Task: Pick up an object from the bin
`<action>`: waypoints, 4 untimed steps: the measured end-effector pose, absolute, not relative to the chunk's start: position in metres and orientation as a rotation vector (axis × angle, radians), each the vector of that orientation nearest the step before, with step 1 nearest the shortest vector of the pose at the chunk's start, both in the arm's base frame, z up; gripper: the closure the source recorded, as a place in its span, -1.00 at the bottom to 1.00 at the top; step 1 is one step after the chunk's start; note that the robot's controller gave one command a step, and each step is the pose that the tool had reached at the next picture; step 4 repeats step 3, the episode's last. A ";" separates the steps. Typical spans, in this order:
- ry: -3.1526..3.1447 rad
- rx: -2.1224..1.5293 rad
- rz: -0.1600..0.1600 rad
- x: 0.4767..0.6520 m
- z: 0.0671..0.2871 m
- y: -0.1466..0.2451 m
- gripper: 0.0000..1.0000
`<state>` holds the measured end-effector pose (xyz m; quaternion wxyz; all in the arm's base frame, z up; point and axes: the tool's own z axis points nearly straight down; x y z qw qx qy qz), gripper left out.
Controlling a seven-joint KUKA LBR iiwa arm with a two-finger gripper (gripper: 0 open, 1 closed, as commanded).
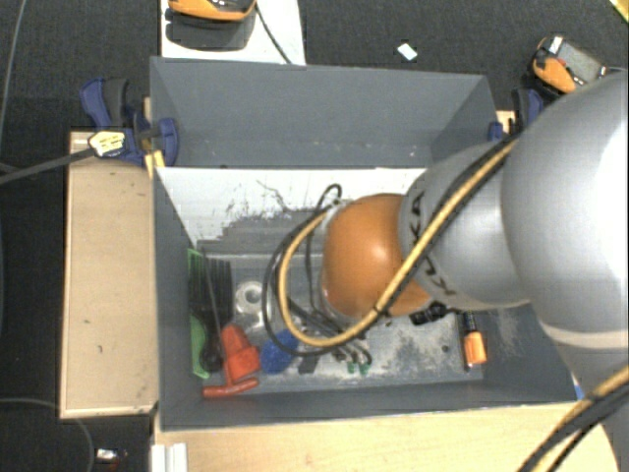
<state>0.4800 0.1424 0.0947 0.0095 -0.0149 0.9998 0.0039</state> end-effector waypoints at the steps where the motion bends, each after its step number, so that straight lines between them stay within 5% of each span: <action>1: 3.122 -0.043 0.012 0.480 0.095 0.142 1.00; 3: 3.130 0.033 0.010 0.492 0.238 0.139 1.00; 4: 3.130 0.033 0.010 0.492 0.238 0.139 1.00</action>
Offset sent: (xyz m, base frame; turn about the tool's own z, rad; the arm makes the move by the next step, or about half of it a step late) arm 0.0013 0.0042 0.1122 0.0318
